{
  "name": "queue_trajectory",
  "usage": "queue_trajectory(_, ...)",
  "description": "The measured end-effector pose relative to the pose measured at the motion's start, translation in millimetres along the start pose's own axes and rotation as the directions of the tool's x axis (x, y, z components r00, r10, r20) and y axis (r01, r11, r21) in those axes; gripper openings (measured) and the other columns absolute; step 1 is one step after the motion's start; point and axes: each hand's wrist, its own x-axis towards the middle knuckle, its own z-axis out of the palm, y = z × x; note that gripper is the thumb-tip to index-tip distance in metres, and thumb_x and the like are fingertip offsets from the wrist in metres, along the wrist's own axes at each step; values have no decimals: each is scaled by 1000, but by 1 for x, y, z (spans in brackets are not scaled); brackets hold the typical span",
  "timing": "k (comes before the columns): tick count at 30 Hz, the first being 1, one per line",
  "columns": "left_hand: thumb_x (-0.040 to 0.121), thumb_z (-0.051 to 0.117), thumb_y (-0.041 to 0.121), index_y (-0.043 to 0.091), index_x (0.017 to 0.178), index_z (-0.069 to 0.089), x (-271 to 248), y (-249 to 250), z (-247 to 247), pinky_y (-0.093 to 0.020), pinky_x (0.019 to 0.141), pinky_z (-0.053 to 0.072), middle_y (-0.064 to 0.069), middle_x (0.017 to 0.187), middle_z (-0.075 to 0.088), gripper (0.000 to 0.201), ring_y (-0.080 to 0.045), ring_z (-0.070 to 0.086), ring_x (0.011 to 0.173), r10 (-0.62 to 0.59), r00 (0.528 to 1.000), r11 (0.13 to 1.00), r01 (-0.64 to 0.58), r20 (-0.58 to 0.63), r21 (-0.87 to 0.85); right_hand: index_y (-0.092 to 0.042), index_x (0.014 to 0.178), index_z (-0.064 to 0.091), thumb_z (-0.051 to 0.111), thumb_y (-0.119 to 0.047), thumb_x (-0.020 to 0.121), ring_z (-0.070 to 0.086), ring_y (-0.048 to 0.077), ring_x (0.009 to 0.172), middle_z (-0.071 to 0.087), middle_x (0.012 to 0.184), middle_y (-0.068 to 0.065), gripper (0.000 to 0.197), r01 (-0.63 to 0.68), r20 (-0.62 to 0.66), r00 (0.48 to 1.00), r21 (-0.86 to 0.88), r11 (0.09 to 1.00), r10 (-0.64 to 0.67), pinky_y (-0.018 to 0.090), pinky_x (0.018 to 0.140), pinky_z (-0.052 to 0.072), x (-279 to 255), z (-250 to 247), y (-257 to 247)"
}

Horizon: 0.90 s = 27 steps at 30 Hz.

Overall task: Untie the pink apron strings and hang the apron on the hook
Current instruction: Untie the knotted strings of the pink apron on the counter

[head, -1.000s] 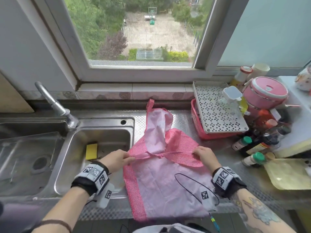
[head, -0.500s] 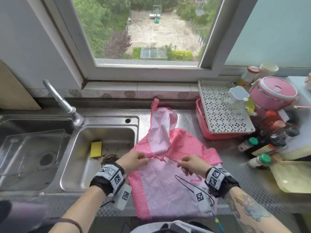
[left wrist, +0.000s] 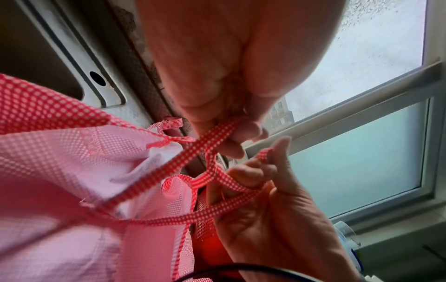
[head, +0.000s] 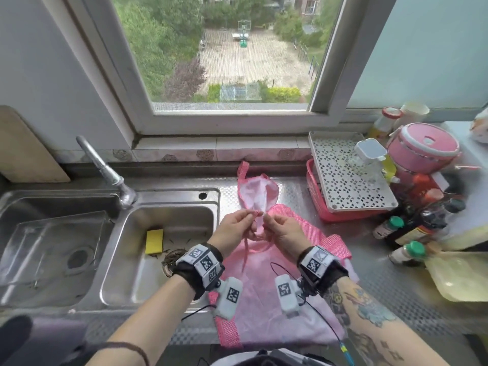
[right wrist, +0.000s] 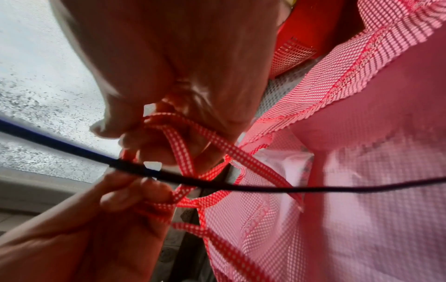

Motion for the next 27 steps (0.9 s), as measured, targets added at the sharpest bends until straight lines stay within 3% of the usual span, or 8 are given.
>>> queue_trajectory(5,93,43,-4,9,98,64,-5,2,4,-16,53,51,-5,68,60,25,-5,58,51,24,999,999,-23,26,-44,4,93,73,65,-7,85,62,23,71,68,82,17,15,31,-103,994,33,999,-27,28,71,57,8,-4,15)
queue_trajectory(10,91,53,4,12,103,50,-4,2,3,-18,38,39,0,54,58,15,-7,49,39,15,1000,1000,-15,-5,9,5,115,60,49,5,93,60,16,60,63,76,12,25,3,-35,999,3,1000,-2,22,60,56,2,1,16)
queue_trajectory(14,89,56,4,15,118,45,-4,5,4,-16,36,39,-1,51,54,33,-6,48,36,-164,986,977,167,33,-131,-12,106,62,50,3,94,57,10,57,65,72,3,23,65,28,998,-209,976,-61,19,53,50,-3,4,13)
queue_trajectory(18,89,57,6,2,96,59,-1,7,0,-17,39,45,0,51,58,9,-7,51,38,-245,967,966,250,73,-68,-5,106,51,50,6,91,59,16,59,65,75,8,19,61,72,996,-182,981,-49,24,55,50,-6,-1,12)
queue_trajectory(22,87,61,10,6,87,48,-5,7,5,-24,44,49,-5,57,64,14,-13,57,44,-167,986,985,167,-7,31,-4,90,55,56,-12,93,60,15,54,66,68,8,8,80,-15,996,-261,962,-87,23,51,51,-4,-4,12)
queue_trajectory(24,85,63,9,6,84,47,-6,6,11,-26,48,52,-10,64,66,16,-18,62,50,-70,997,972,74,-26,221,-7,84,55,54,-15,94,55,10,45,61,61,6,13,64,-84,992,-329,942,-97,20,46,46,-1,-5,12)
queue_trajectory(25,85,64,8,5,82,49,-4,2,12,-29,52,54,-11,69,66,16,-20,65,54,43,998,912,-25,-35,409,-8,84,55,54,-16,95,53,8,43,59,60,4,14,46,-109,990,-351,935,-90,20,44,45,0,-5,11)
queue_trajectory(27,86,59,8,3,82,53,-3,-6,14,-35,60,57,-11,80,62,9,-24,64,62,315,943,623,-293,111,725,-10,82,55,52,-18,96,50,6,42,56,59,2,16,3,-135,989,-391,921,-61,20,44,43,2,-4,11)
